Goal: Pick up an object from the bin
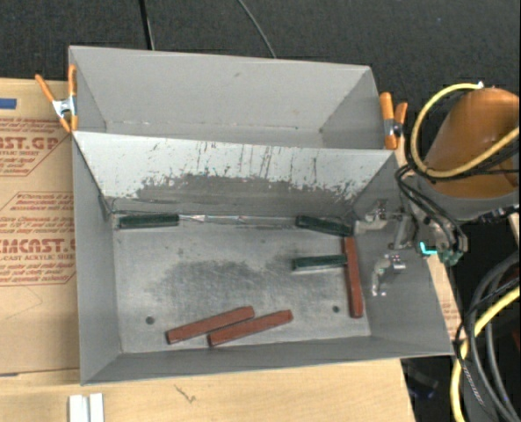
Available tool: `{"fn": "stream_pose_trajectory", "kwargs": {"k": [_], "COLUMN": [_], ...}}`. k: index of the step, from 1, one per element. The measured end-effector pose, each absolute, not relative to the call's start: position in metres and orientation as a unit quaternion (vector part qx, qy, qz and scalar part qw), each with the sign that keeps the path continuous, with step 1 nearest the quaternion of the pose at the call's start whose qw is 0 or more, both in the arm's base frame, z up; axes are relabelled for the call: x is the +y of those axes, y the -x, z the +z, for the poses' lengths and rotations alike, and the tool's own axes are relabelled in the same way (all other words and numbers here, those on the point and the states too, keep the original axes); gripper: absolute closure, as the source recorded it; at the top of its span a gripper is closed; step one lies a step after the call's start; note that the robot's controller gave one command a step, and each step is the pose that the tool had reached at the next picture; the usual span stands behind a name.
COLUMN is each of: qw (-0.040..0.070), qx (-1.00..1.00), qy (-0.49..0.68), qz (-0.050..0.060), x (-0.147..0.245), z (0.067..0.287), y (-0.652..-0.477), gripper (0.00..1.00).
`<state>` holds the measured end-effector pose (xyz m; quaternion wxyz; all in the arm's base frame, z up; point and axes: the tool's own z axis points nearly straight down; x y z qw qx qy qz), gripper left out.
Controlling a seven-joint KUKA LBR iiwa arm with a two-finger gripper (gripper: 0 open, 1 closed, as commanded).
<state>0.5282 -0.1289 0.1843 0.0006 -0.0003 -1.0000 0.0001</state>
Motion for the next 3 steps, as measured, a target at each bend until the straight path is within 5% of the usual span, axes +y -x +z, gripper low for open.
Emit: {"fn": "stream_pose_trajectory", "kwargs": {"k": [1, 2, 3], "qw": [-0.001, -0.003, -0.003], "qx": [-1.0, -1.0, -1.0], "qy": [0.0, 0.029, 0.029], "qz": [0.0, 0.0, 0.0], "x": [-0.129, -0.111, -0.111], "z": [0.185, 0.074, 0.074], "y": [-0.529, -0.57, -0.57], "gripper": [0.0, 1.0, 1.0]}}
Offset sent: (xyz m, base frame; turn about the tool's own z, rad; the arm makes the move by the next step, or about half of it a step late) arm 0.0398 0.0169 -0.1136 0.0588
